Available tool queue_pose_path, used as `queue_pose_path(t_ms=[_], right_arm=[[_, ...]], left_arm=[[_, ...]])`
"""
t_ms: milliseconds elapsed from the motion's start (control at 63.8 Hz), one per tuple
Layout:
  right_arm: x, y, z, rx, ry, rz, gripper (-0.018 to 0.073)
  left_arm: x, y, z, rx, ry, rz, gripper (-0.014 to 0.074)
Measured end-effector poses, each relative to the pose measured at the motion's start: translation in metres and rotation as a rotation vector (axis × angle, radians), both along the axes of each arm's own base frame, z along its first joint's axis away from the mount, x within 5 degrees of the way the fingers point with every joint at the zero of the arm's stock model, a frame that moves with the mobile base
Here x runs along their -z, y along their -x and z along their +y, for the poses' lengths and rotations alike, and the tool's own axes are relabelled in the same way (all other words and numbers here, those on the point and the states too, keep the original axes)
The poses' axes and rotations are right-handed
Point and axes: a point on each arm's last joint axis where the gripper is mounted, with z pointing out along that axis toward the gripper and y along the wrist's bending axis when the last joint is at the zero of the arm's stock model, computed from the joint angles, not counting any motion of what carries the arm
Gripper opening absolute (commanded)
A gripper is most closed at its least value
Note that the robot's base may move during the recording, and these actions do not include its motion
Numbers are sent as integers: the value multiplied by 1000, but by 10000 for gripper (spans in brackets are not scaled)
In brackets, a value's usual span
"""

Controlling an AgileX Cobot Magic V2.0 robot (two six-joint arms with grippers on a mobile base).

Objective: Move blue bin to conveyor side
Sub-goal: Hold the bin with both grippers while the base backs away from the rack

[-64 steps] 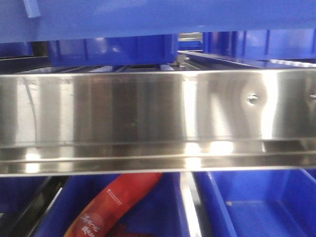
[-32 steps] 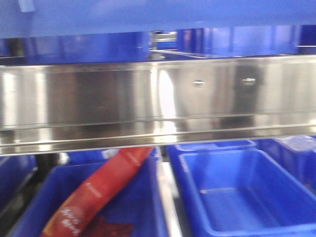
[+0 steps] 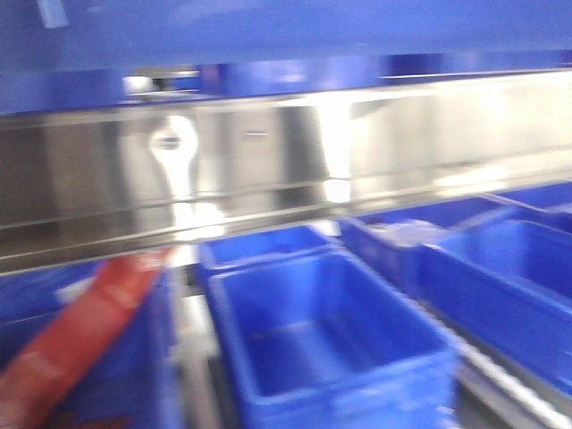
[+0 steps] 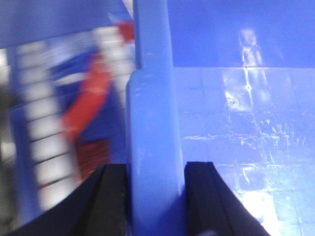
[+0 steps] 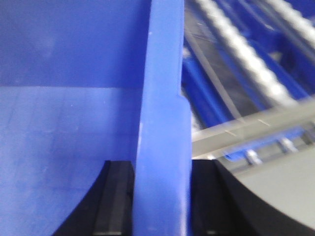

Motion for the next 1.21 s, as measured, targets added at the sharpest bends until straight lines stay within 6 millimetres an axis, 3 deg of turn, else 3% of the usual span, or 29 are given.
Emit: queue_pose_path(t_ms=[1207], right_arm=[[0, 0, 0, 1, 2, 0, -89]], left_arm=[[0, 0, 0, 0, 0, 0, -18]])
